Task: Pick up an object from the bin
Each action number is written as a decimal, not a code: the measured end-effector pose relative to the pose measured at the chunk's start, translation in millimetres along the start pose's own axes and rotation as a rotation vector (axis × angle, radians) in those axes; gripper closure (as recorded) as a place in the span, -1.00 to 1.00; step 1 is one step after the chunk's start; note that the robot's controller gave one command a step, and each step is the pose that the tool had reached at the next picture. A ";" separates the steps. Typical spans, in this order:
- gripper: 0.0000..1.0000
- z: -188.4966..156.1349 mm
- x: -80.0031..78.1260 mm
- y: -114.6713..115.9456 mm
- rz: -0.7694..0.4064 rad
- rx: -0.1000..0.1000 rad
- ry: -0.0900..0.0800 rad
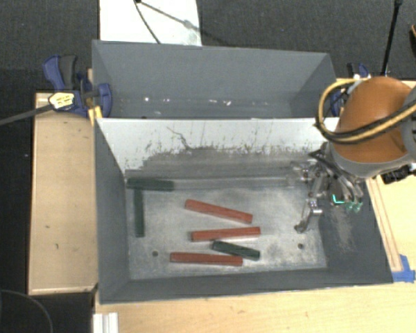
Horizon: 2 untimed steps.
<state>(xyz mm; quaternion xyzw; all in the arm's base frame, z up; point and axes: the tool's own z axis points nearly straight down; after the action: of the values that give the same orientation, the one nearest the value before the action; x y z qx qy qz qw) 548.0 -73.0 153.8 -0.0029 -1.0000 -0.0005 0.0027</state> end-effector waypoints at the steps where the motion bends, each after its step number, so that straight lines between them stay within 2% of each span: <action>1: -1.00 87.4 26.0 72.1 -0.001 -0.002 0.001; 2: -1.00 82.5 -28.5 97.7 0.018 -0.001 -0.012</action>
Offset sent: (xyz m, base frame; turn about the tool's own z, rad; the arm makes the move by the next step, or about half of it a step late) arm -0.0240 0.0681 -0.0838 0.0045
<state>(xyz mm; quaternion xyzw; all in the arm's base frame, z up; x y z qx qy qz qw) 576.6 24.6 71.2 -0.0119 -0.9999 -0.0011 -0.0036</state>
